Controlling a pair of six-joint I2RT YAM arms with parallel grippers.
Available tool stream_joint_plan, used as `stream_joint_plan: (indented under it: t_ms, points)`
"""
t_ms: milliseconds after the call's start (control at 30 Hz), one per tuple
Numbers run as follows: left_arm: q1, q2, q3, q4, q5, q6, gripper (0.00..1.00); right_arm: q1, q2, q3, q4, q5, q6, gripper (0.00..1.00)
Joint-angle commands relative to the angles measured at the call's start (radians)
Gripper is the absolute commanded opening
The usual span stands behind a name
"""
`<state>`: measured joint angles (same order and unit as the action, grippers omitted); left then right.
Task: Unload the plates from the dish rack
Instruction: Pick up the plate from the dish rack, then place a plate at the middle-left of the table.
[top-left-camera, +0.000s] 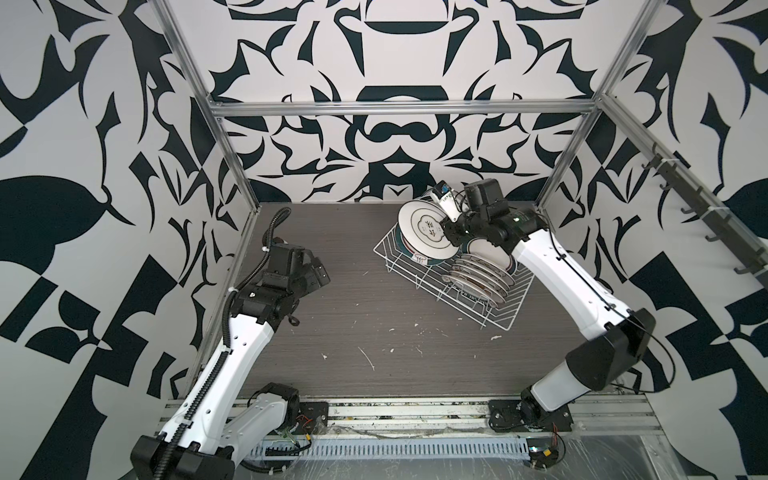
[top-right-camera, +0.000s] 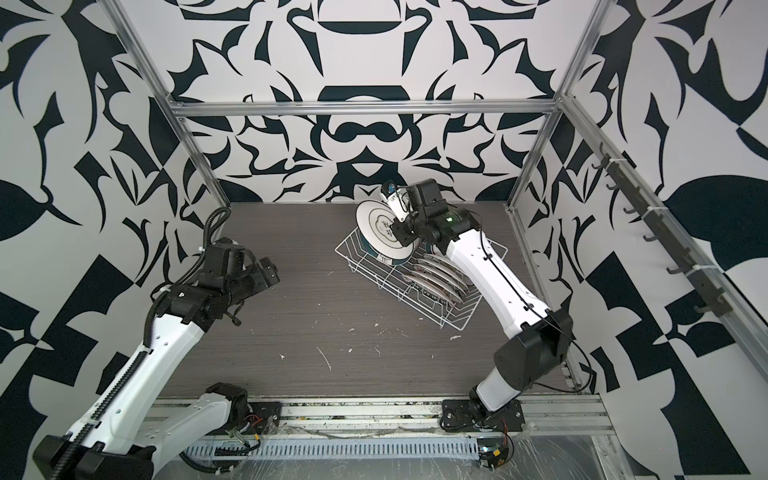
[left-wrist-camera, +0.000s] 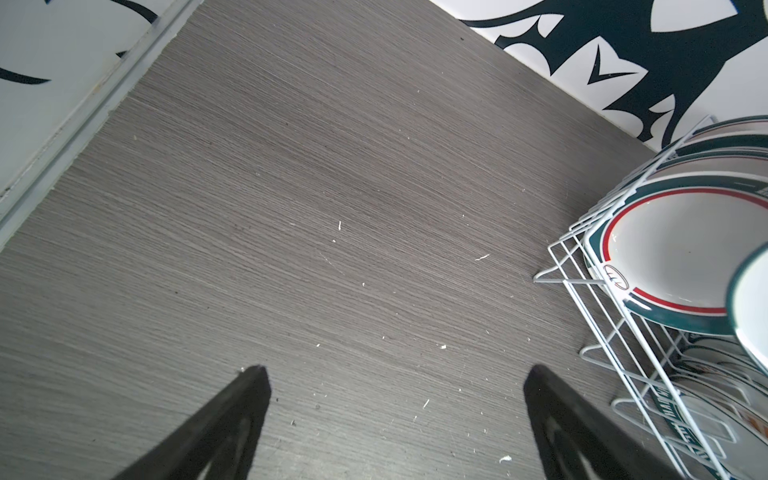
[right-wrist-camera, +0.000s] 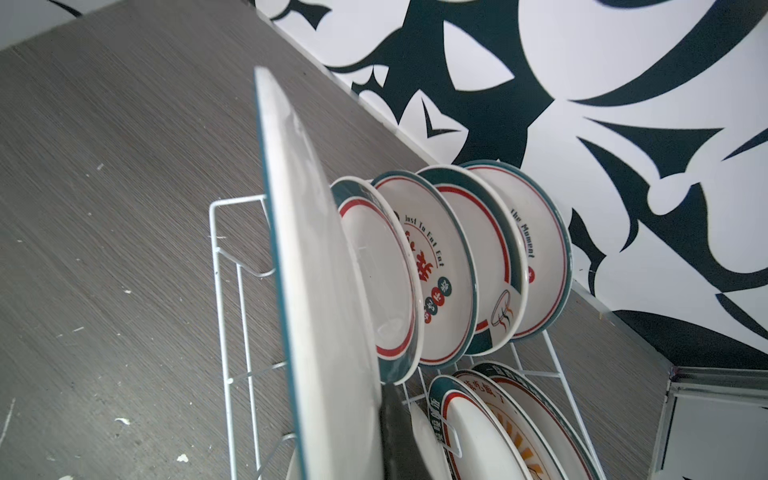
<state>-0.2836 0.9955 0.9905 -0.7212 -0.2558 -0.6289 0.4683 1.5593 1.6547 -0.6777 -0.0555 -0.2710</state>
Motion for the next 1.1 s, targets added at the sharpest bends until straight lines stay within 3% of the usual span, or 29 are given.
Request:
stream_joint_plan:
  t_ms: [0,200,467,633,733,1067]
  points:
    - [-0.001,0.010,0.019,0.008,0.038,-0.007,0.99,0.002,-0.081,-0.027,0.120,-0.045,0.051,0.00]
    - [-0.002,0.026,0.014,0.054,0.124,-0.017,0.99,0.002,-0.166,-0.155,0.274,-0.136,0.237,0.00]
    - [-0.001,0.025,-0.029,0.170,0.245,-0.057,0.99,0.003,-0.185,-0.268,0.376,-0.239,0.713,0.00]
    - [-0.002,0.008,-0.084,0.307,0.356,-0.100,0.99,0.001,-0.134,-0.294,0.376,-0.327,0.924,0.00]
    - [-0.001,0.012,-0.110,0.370,0.393,-0.126,0.99,0.003,-0.109,-0.344,0.472,-0.417,1.050,0.00]
    - [-0.001,0.088,-0.169,0.569,0.523,-0.200,0.97,0.028,-0.007,-0.435,0.749,-0.573,1.302,0.00]
